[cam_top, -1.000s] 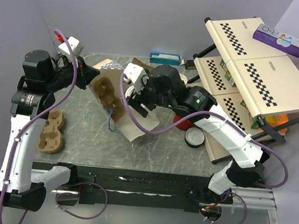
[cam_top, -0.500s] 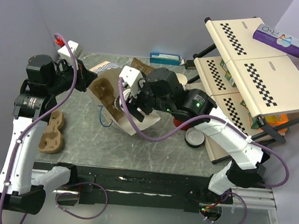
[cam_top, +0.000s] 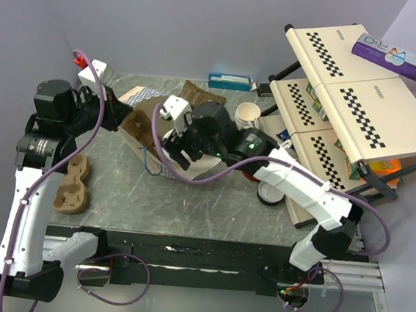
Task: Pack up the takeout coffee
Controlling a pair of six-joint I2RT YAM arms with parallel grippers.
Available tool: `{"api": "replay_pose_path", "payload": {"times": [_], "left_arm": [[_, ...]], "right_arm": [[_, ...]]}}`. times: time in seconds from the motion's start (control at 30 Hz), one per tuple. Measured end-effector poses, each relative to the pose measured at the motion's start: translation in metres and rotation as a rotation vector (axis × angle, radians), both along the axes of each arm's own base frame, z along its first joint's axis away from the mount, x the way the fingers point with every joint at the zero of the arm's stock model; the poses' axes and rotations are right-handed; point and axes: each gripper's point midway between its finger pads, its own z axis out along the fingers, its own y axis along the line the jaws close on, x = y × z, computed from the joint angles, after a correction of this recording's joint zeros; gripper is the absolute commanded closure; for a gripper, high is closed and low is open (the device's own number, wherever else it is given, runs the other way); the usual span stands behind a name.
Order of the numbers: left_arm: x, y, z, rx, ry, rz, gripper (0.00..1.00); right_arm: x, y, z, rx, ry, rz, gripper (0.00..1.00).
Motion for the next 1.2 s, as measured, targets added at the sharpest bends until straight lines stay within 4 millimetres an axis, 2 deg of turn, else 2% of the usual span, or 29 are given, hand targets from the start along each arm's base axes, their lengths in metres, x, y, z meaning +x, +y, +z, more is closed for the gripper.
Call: {"api": "replay_pose_path", "payload": {"times": [0.2, 0.27, 0.33, 0.43, 0.63, 0.77, 0.87, 0.9, 0.93, 0.97, 1.03, 1.2], "left_arm": [[-0.008, 0.006, 0.002, -0.014, -0.005, 0.010, 0.99], [-0.011, 0.008, 0.001, -0.017, -0.006, 0.007, 0.99], [-0.016, 0.007, -0.003, -0.015, -0.007, -0.007, 0.99], [-0.025, 0.006, -0.009, -0.004, -0.013, -0.019, 0.99], [-0.053, 0.008, -0.030, 0.022, 0.002, -0.021, 0.99], [-0.067, 0.013, -0.034, 0.046, 0.010, 0.000, 0.99], [-0.070, 0.020, -0.032, 0.063, 0.018, 0.037, 0.97], [-0.071, 0.023, -0.030, 0.068, 0.018, 0.056, 0.91], [-0.072, 0.026, -0.028, 0.073, 0.019, 0.074, 0.72], [-0.074, 0.028, -0.026, 0.077, 0.018, 0.086, 0.59], [-0.079, 0.033, -0.021, 0.086, 0.012, 0.116, 0.40], [-0.089, 0.040, -0.006, 0.136, -0.050, 0.132, 0.18]], "right_arm": [[0.007, 0.008, -0.074, -0.071, 0.003, 0.023, 1.00], [0.007, 0.007, -0.094, -0.089, -0.002, 0.033, 1.00], [0.007, 0.005, -0.105, -0.095, -0.016, 0.042, 1.00], [0.009, 0.007, -0.101, -0.065, -0.054, 0.047, 1.00], [0.014, 0.009, -0.076, 0.009, -0.147, 0.056, 1.00], [0.014, 0.009, -0.075, 0.011, -0.165, 0.070, 1.00], [0.011, 0.012, -0.076, 0.016, -0.158, 0.093, 1.00], [0.009, 0.013, -0.076, 0.017, -0.154, 0.102, 1.00], [0.008, 0.013, -0.076, 0.018, -0.150, 0.109, 1.00], [0.007, 0.014, -0.077, 0.020, -0.147, 0.115, 1.00], [0.005, 0.015, -0.077, 0.022, -0.142, 0.129, 1.00], [-0.002, 0.018, -0.078, 0.020, -0.133, 0.164, 1.00]]}}
